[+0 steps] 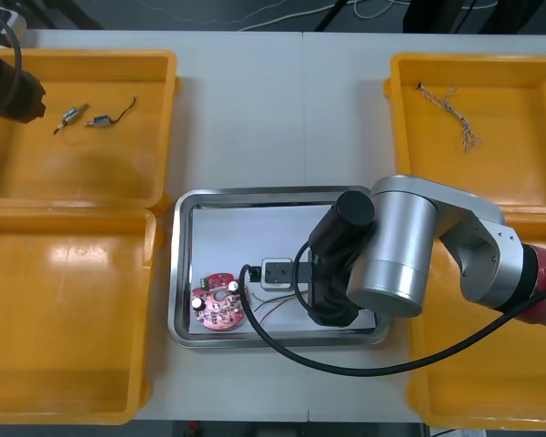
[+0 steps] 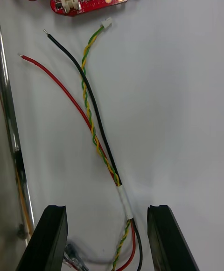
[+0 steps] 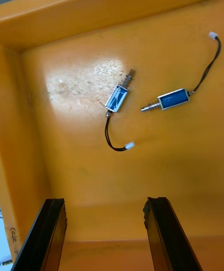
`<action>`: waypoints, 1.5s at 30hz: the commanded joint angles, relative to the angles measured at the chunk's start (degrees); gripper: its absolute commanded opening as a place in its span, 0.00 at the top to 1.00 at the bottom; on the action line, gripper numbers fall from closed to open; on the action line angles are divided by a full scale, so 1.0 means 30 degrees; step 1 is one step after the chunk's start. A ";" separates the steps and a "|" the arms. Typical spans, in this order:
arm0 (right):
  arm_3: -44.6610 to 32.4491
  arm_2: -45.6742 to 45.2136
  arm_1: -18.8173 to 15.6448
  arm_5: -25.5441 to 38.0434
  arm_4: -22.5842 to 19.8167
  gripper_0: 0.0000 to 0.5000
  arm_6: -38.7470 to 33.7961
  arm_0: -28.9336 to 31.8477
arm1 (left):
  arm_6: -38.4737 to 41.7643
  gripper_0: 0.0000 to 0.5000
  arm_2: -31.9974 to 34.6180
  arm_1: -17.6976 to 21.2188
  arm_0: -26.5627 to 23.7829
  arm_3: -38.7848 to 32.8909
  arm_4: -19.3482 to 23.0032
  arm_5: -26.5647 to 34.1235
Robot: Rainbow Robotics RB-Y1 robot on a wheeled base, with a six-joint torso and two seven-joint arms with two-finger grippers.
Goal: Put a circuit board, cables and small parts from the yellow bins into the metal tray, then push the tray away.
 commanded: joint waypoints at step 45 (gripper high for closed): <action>-0.1984 -1.8643 -0.1408 0.9403 -0.5469 0.00 -0.4057 0.1258 | -0.8538 0.00 -0.0437 -0.2765 -0.6934 1.3479 -0.1468 -0.6402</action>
